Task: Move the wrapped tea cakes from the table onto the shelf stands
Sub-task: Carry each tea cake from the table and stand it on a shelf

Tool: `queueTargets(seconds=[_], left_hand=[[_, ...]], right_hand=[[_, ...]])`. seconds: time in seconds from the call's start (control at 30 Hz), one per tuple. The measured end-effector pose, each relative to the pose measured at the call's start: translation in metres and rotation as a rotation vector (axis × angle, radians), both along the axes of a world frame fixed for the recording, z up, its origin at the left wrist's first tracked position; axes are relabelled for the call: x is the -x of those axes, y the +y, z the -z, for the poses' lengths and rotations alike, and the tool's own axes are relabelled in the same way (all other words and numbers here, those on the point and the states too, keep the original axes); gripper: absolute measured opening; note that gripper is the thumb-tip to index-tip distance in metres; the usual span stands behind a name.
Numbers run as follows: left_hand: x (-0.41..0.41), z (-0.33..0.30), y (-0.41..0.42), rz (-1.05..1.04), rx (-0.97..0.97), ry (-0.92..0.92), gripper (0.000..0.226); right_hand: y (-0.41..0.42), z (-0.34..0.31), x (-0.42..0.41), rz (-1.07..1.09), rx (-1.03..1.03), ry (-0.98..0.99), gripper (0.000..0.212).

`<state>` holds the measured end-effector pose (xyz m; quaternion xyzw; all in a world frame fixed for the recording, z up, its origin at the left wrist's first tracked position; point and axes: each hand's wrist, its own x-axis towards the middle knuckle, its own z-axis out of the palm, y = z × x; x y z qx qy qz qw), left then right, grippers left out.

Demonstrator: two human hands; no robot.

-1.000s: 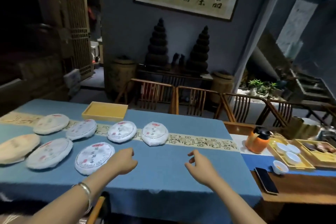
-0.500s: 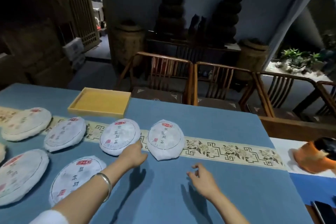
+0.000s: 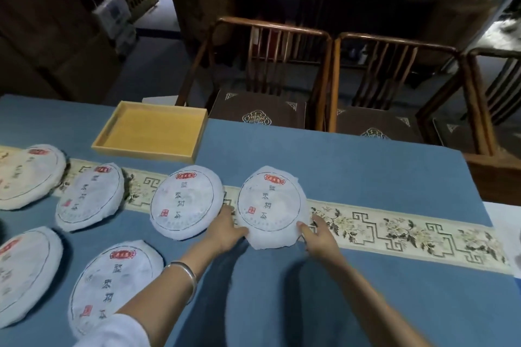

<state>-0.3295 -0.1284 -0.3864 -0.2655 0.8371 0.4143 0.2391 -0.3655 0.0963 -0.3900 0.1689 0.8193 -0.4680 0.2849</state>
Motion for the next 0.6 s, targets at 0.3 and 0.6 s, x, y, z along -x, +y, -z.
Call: queueTargets(seconds=[0.3, 0.6], left_hand=[[0.033, 0.026, 0.011, -0.579, -0.495, -0.039, 0.028], [0.036, 0.034, 0.028, -0.697, -0.641, -0.018, 0.033]], right_hand=[[-0.029, 0.025, 0.036, 0.277, 0.099, -0.141, 0.054], [-0.02, 0.039, 0.042, 0.408, 0.273, -0.219, 0.05]])
